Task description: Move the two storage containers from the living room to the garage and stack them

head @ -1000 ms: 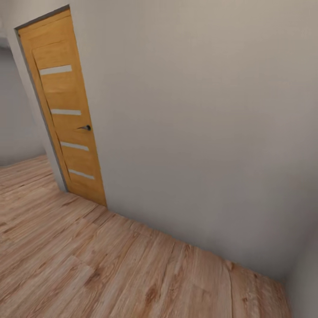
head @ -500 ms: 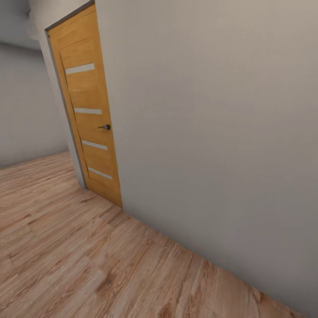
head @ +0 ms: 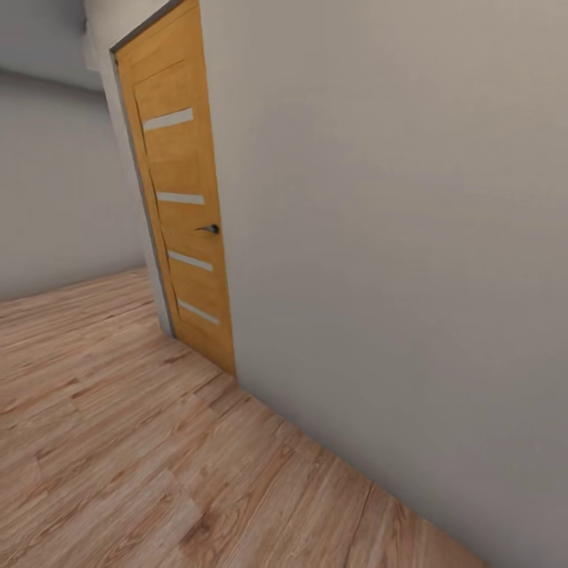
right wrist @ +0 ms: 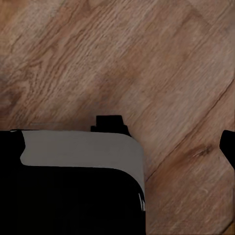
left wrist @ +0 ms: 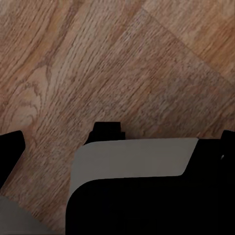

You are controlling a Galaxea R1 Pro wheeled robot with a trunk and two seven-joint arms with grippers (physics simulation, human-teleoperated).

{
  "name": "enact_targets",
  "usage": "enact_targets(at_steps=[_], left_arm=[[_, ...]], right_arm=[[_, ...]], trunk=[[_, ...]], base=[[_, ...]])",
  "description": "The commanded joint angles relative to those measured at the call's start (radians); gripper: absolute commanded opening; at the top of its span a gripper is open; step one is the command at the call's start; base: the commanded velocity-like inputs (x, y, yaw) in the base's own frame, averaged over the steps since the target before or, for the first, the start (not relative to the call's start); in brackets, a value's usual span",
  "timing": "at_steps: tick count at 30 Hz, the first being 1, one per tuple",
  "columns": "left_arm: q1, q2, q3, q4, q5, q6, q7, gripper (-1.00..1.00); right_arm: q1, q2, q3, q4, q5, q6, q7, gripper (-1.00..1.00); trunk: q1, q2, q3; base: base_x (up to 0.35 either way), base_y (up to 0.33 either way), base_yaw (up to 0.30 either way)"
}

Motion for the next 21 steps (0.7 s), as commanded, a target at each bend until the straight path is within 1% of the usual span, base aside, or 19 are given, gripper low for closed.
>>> enact_targets(at_steps=[1, 21], left_arm=[[-0.001, 0.0, -0.007, 0.001, 0.005, -0.003, 0.003, 1.0], [-0.001, -0.001, -0.006, 0.001, 0.005, -0.004, 0.003, 1.0]], right_arm=[[0.0, 0.0, 0.008, -0.001, -0.008, -0.002, -0.004, 1.0], [0.0, -0.002, 0.008, -0.001, -0.008, -0.004, -0.004, 1.0]], trunk=[[0.001, 0.0, -0.001], [0.001, 0.0, -0.001]], base=[[0.323, 0.0, 0.271], [0.323, 0.0, 0.295]])
